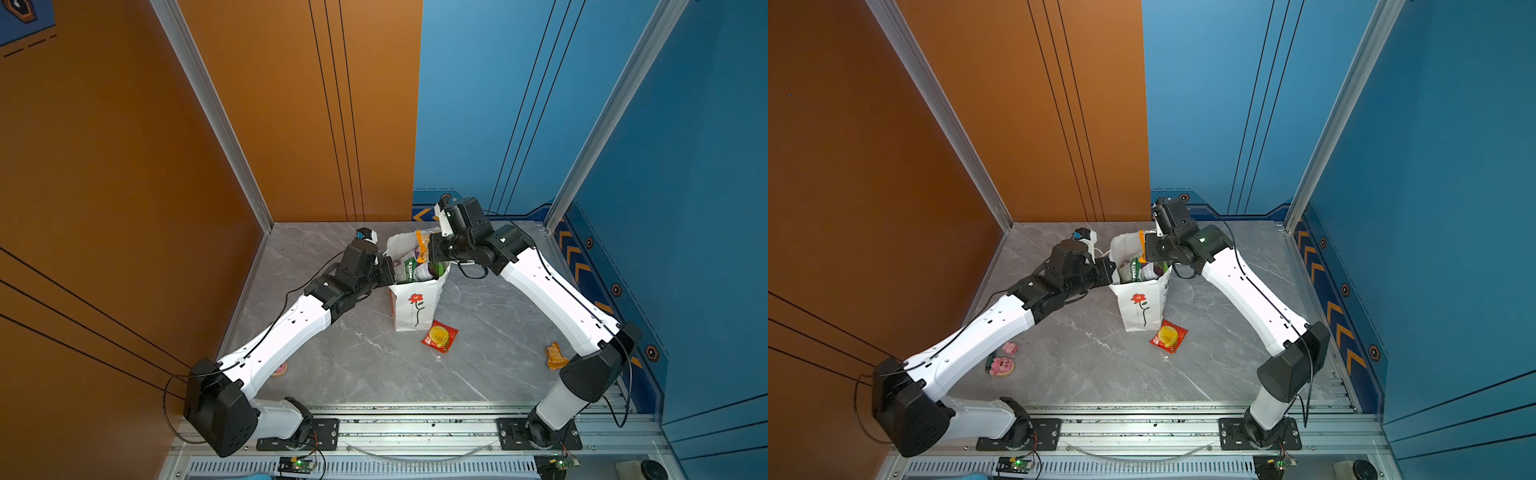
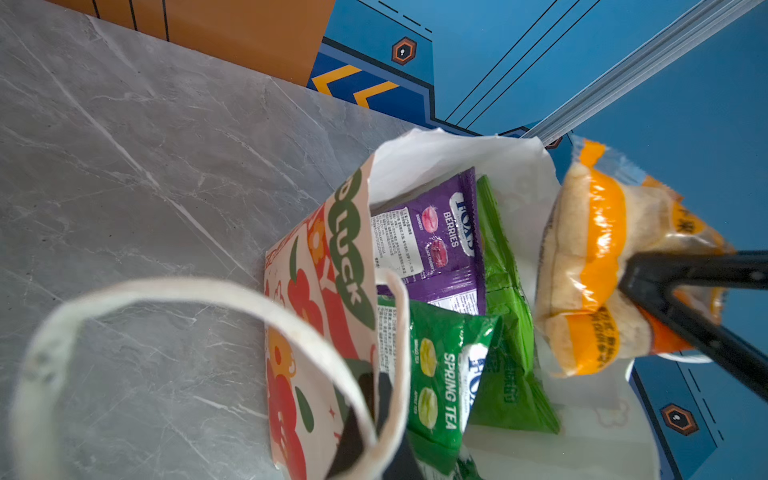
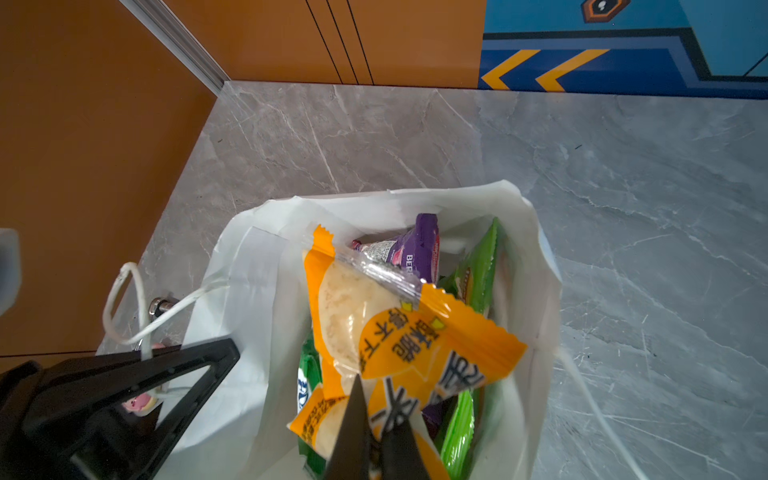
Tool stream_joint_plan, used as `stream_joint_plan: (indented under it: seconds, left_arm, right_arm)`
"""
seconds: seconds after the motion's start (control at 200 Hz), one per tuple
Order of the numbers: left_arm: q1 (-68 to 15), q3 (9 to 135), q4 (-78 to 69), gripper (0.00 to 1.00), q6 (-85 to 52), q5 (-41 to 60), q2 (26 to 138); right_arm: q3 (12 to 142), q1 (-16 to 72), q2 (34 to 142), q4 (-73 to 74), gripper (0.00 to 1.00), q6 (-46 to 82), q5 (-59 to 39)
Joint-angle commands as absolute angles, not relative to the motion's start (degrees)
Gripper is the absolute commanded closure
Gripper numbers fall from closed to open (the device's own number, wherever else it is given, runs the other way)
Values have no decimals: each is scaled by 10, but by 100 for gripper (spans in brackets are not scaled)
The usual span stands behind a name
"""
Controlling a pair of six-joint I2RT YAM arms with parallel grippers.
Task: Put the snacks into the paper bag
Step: 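Lower the orange biscuit packet into the paper bag and open the right gripper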
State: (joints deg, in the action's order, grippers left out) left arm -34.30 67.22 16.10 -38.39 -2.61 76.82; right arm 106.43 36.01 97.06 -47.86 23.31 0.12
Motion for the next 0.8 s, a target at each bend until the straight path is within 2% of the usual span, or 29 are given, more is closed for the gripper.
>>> stream_joint_plan:
  seconds: [0.0,0.656,0.796]
  left_arm:
    - [-349,695,146,100,-367,-21,754]
    - [-348,691,141,100,-367,-18,749]
    - [-349,689,142,100,-367,-20,746]
  right_arm:
    - [1089,365,989,-506,100,219,11]
    - [1121,397,1072,-521,100,222,-16]
    - [1129,397,1087,-526,97,228,-15]
